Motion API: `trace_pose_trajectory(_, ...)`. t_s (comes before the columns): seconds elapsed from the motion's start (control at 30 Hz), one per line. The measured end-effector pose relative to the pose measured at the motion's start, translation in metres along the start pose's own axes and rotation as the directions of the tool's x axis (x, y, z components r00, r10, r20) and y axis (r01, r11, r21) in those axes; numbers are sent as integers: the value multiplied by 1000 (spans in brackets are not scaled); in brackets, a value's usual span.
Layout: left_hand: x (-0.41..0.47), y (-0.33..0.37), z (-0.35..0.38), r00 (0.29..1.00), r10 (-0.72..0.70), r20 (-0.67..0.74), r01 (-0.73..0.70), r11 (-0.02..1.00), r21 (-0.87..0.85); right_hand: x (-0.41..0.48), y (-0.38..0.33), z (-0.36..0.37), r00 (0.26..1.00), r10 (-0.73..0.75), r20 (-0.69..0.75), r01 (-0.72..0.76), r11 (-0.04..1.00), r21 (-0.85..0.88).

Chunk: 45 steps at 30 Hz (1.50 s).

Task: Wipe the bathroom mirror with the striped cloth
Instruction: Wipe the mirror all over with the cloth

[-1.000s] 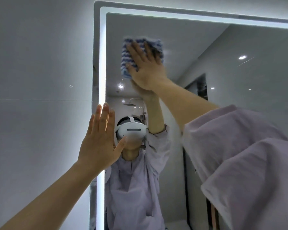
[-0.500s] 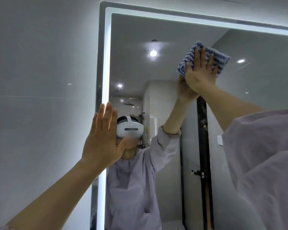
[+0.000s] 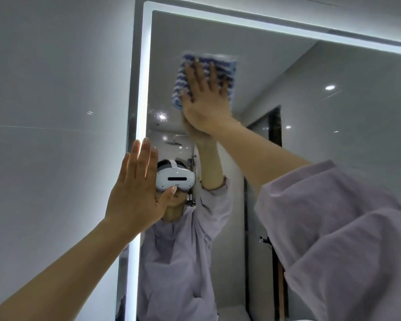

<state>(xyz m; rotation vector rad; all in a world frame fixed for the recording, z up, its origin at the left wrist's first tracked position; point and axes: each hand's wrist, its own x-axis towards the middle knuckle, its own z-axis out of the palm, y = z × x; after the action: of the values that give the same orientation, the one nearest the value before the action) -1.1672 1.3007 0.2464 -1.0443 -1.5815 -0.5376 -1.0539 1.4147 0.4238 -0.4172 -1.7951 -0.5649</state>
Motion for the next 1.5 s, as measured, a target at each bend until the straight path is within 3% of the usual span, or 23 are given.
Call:
trace_pose_trajectory(0.17,0,2,-4,1000,-3,-12,3,1000,8,-21,-55,18,982,-189,23,190,970,-148)
trace_pose_trajectory(0.53,0,2,-6,1000,-1,28,0,1000,4,-34,-27,13,977,-201,72,209,971,-120)
trace_pose_trajectory(0.7,0,1,-6,999,-9,33,10,1000,-9,-60,34,3,994,-95,44,98,994,-55)
trace_pose_trajectory(0.87,0,2,-6,999,-19,48,20,1000,-15,-83,119,-6,984,159,83,-152,985,-83)
trace_pose_trajectory(1.1,0,2,-6,998,-28,58,29,999,-20,-83,102,3,944,326,45,-327,945,20)
trace_pose_trajectory(1.2,0,2,-5,999,-12,47,13,1000,-19,-85,86,3,957,286,53,-287,958,17)
trace_pose_trajectory(1.5,0,1,-2,1000,20,22,-20,1000,1,-83,16,14,995,-30,98,33,999,-30)
